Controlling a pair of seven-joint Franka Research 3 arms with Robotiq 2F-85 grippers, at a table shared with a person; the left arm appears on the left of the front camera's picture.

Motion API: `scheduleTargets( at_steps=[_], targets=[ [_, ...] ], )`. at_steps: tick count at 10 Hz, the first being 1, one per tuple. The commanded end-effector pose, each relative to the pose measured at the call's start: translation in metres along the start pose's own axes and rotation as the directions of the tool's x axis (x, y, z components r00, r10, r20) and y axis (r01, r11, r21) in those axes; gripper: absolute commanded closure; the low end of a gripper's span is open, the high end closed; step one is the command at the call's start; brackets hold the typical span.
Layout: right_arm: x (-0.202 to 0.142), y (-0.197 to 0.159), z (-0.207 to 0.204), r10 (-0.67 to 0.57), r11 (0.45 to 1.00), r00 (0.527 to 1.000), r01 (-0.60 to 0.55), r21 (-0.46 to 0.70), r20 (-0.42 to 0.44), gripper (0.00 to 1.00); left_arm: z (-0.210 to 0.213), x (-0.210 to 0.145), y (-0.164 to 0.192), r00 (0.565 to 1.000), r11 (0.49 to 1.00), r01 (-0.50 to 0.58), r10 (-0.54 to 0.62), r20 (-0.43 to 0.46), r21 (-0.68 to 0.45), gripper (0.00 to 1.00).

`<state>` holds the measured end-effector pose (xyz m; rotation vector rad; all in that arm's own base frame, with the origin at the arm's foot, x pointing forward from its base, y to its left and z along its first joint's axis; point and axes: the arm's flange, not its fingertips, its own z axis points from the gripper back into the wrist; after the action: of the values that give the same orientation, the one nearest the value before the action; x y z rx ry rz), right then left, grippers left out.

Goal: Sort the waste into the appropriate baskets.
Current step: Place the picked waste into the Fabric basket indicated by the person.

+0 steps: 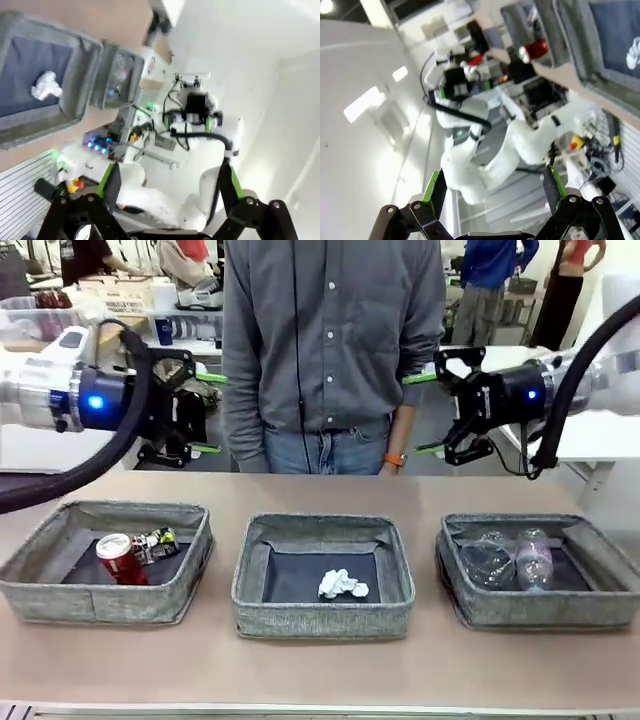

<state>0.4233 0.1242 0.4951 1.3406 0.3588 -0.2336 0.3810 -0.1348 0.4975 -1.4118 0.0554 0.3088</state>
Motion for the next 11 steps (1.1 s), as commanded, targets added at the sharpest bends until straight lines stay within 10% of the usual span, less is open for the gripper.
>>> scheduleTargets(
  at_steps=[1,11],
  targets=[
    [0.003,-0.0029,-0.0003,-0.014,1.0,0.998,0.016,0.017,-0.06,0.0,0.0052,0.0025,-0.0039,0.999,1.0,-0.02,0.019,0.047,0.023,0.0],
    [0.003,-0.0029,-0.0003,-0.014,1.0,0.998,0.016,0.017,-0.06,0.0,0.0052,0.0025,-0.0039,0.999,1.0,-0.02,0.019,0.047,0.023,0.0]
  ],
)
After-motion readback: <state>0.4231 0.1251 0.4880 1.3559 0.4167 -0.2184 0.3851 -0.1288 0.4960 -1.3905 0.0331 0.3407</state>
